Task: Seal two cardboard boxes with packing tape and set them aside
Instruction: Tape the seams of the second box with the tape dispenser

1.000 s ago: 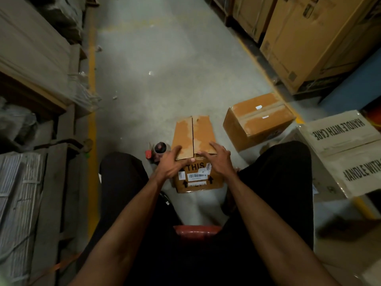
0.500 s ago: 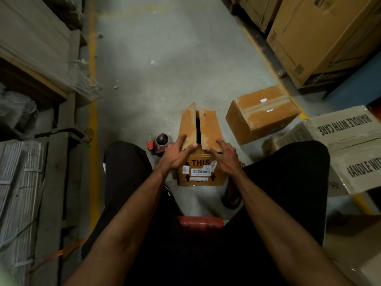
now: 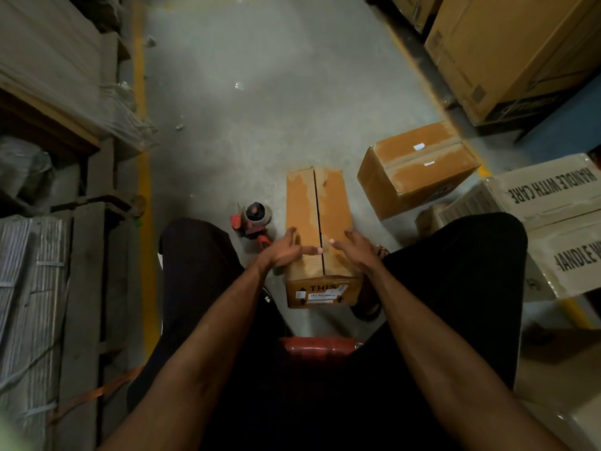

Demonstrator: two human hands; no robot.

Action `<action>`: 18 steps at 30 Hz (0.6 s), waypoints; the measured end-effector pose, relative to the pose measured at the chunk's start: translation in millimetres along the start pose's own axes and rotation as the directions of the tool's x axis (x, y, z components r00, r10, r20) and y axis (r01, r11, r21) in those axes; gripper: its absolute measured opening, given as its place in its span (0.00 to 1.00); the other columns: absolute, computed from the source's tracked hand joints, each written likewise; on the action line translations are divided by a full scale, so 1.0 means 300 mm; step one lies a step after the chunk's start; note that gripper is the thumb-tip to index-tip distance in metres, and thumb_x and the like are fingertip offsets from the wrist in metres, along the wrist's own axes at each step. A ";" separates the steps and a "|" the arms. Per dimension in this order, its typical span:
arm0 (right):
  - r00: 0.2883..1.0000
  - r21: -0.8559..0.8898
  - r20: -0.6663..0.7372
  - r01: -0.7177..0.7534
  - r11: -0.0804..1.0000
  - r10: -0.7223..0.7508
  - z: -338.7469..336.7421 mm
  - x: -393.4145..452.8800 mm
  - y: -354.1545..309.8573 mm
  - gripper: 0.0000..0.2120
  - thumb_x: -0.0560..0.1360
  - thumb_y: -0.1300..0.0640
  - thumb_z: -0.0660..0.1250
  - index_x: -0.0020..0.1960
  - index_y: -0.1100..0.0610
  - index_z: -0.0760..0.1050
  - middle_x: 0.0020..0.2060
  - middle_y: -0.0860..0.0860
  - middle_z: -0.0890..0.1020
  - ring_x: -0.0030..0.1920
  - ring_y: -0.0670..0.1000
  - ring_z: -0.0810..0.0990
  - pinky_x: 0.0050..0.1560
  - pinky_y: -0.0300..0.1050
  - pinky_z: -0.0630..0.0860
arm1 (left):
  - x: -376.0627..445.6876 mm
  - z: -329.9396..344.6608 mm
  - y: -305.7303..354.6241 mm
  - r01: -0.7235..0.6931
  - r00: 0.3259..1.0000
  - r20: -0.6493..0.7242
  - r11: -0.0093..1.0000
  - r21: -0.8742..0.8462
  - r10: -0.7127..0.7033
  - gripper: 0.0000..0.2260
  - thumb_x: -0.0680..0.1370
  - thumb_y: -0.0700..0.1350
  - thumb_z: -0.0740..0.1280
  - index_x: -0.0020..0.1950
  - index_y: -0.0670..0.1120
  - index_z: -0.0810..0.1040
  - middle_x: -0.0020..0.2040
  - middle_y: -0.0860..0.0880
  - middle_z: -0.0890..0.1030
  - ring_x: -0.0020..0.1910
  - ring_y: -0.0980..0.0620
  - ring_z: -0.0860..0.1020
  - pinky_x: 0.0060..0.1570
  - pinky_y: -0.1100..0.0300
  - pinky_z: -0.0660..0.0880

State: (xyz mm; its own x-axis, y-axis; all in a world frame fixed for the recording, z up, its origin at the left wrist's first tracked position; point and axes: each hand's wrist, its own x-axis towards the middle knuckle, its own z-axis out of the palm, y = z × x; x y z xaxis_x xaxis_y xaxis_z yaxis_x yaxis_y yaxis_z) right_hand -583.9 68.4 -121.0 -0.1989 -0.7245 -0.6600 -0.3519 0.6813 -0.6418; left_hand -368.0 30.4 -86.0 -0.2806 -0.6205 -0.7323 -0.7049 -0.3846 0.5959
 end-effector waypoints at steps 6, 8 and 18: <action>0.996 -0.057 0.074 -0.046 0.997 0.050 0.041 0.036 0.052 0.27 0.72 0.39 0.70 0.64 0.55 0.77 0.61 0.51 0.81 0.60 0.56 0.80 0.65 0.57 0.76 | 0.083 0.021 -0.059 0.036 0.996 -0.082 0.979 0.200 -0.020 0.32 0.78 0.57 0.71 0.75 0.41 0.68 0.68 0.39 0.78 0.60 0.39 0.80 0.56 0.51 0.80; 0.996 -0.151 0.079 -0.037 0.988 0.050 0.062 0.055 0.057 0.29 0.73 0.40 0.70 0.67 0.57 0.77 0.64 0.54 0.80 0.62 0.58 0.79 0.66 0.57 0.75 | 0.115 0.028 -0.067 0.046 0.998 -0.064 0.963 0.267 -0.030 0.31 0.79 0.56 0.70 0.76 0.41 0.68 0.68 0.38 0.78 0.62 0.39 0.79 0.62 0.51 0.77; 0.984 -0.289 0.040 -0.155 0.945 0.174 0.148 0.218 0.059 0.47 0.78 0.43 0.69 0.83 0.47 0.39 0.80 0.64 0.48 0.79 0.68 0.54 0.77 0.64 0.57 | 0.404 0.159 -0.142 0.167 0.966 -0.218 0.980 0.106 -0.141 0.50 0.71 0.66 0.71 0.81 0.46 0.48 0.71 0.31 0.70 0.67 0.29 0.72 0.66 0.40 0.72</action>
State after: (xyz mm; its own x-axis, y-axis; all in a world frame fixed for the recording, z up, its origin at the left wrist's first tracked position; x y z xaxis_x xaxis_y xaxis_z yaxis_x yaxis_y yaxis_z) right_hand -562.5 37.7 -193.0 -0.2202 -0.5899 -0.7769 -0.5661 0.7259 -0.3907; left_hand -403.1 4.2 -215.7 -0.0294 -0.6939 -0.7195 -0.8070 -0.4082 0.4266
